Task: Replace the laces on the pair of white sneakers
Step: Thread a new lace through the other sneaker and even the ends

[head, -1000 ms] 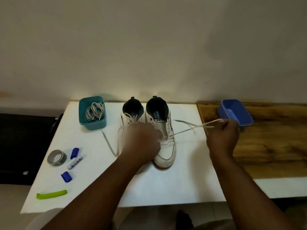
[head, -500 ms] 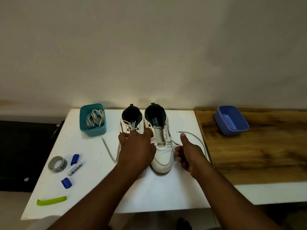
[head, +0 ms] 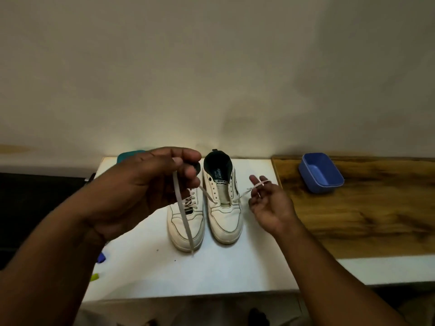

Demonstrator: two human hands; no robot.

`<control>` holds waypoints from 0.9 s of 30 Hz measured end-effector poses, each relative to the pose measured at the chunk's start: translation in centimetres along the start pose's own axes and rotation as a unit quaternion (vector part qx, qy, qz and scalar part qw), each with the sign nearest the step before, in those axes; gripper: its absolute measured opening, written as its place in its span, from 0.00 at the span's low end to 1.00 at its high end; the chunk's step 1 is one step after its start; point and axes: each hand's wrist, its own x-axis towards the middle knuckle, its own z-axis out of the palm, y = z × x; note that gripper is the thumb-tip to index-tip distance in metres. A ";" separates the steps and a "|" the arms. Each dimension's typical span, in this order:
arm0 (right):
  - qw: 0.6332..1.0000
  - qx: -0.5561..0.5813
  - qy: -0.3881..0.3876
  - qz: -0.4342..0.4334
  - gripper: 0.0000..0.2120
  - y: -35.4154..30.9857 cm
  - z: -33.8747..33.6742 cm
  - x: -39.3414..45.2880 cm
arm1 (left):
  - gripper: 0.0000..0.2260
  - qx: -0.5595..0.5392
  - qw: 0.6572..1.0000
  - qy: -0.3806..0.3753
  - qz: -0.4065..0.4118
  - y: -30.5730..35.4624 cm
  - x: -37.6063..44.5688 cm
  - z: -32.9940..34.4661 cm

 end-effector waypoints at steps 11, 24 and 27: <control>0.899 -0.264 -0.061 -0.343 0.12 -9.6 10.3 -12.3 | 0.26 0.052 0.996 -0.026 0.062 7.8 -2.1 4.4; 0.794 -0.364 -0.079 -0.480 0.10 -10.2 15.3 -19.4 | 0.13 0.436 0.854 0.149 0.243 10.0 -0.8 6.6; 0.785 -0.371 -0.093 -0.487 0.09 -9.2 15.8 -19.8 | 0.11 0.424 0.842 0.189 0.276 9.4 0.2 7.4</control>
